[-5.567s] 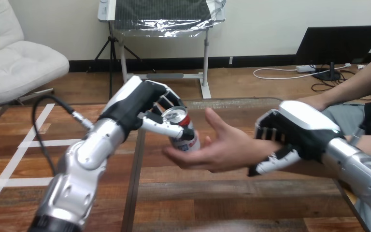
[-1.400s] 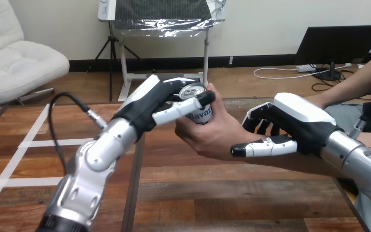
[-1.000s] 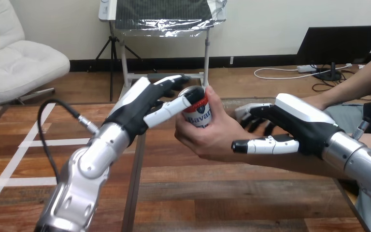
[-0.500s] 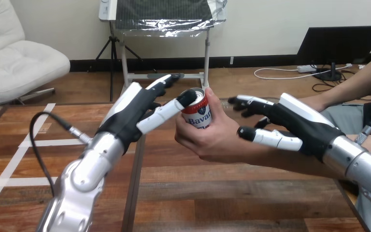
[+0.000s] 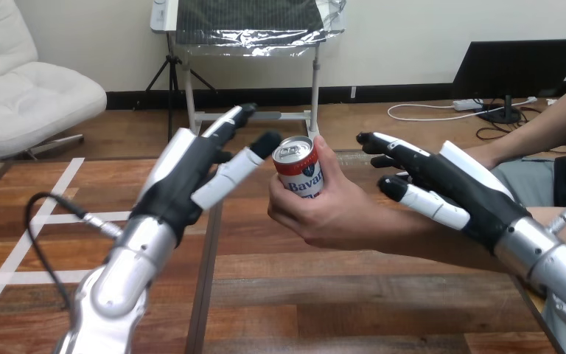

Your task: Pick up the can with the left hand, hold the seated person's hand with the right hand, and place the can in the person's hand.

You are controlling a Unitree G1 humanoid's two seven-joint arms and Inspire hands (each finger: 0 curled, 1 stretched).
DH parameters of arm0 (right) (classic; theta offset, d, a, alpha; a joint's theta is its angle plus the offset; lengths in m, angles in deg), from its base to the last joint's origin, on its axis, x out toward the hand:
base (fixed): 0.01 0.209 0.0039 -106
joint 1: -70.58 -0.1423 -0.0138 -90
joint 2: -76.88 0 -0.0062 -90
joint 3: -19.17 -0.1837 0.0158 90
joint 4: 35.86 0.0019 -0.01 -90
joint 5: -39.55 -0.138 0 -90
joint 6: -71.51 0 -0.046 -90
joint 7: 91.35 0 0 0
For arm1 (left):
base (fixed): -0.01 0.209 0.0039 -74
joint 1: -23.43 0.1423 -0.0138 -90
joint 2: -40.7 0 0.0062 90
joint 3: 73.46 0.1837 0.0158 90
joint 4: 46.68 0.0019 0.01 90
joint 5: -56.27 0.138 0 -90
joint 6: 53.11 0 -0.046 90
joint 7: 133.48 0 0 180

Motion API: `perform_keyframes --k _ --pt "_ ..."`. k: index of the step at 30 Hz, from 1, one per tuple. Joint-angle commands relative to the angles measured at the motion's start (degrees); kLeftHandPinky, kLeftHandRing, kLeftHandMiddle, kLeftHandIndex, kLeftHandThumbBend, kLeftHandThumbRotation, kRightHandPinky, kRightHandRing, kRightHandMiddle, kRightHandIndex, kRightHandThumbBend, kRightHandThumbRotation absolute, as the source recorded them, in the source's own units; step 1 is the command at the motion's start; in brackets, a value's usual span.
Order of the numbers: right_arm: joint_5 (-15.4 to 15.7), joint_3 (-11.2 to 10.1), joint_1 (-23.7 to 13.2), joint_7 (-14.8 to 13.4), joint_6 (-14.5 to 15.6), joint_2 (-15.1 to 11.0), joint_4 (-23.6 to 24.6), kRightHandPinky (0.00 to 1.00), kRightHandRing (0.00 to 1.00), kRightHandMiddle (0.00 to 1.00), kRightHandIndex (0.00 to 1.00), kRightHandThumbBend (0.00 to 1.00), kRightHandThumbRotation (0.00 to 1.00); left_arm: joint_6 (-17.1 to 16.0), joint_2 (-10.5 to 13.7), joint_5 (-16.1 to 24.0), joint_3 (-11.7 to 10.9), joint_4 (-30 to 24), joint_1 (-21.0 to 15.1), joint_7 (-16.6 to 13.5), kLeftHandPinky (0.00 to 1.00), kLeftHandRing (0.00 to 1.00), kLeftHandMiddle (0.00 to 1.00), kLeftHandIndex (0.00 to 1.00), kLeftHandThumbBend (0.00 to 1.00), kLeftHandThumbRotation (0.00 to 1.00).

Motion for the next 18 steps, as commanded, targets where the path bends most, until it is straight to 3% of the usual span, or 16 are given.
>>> perform_keyframes --k 1,10,13,16,17,18 --pt "-2.09 -1.47 0.74 -1.42 -1.95 3.27 1.46 0.81 0.90 0.93 0.95 1.00 1.00 0.42 -1.53 -1.06 -2.92 -9.78 1.65 -2.58 0.83 0.91 0.92 0.91 0.68 1.00" --pt "-6.52 -3.41 2.62 -1.46 -4.82 6.04 2.19 0.81 0.90 0.92 0.94 0.99 1.00 -1.78 -3.51 -4.87 -5.39 -16.73 6.56 -4.09 0.69 0.89 0.89 0.87 0.42 1.00" --pt "-7.42 -3.89 3.66 -1.92 -4.81 6.88 3.46 0.81 0.89 0.92 0.94 0.99 1.00 -1.14 -3.87 -6.30 -6.12 -19.08 8.26 -4.08 0.67 0.89 0.88 0.86 0.48 1.00" --pt "-8.13 -4.23 4.77 -2.47 -4.61 7.69 5.11 0.82 0.89 0.91 0.94 1.00 1.00 -0.79 -3.91 -7.13 -6.65 -21.33 9.85 -4.06 0.66 0.89 0.89 0.86 0.60 1.00" --pt "-8.36 -4.35 5.21 -2.62 -4.42 7.96 5.85 0.83 0.89 0.91 0.93 1.00 1.00 -0.56 -4.02 -7.45 -6.82 -22.18 10.40 -4.07 0.65 0.88 0.88 0.86 0.74 1.00" --pt "-8.72 -4.50 5.86 -2.93 -4.53 8.45 6.79 0.83 0.89 0.91 0.93 1.00 1.00 -0.30 -4.32 -8.27 -7.21 -23.41 11.33 -4.01 0.65 0.88 0.88 0.86 0.77 1.00"
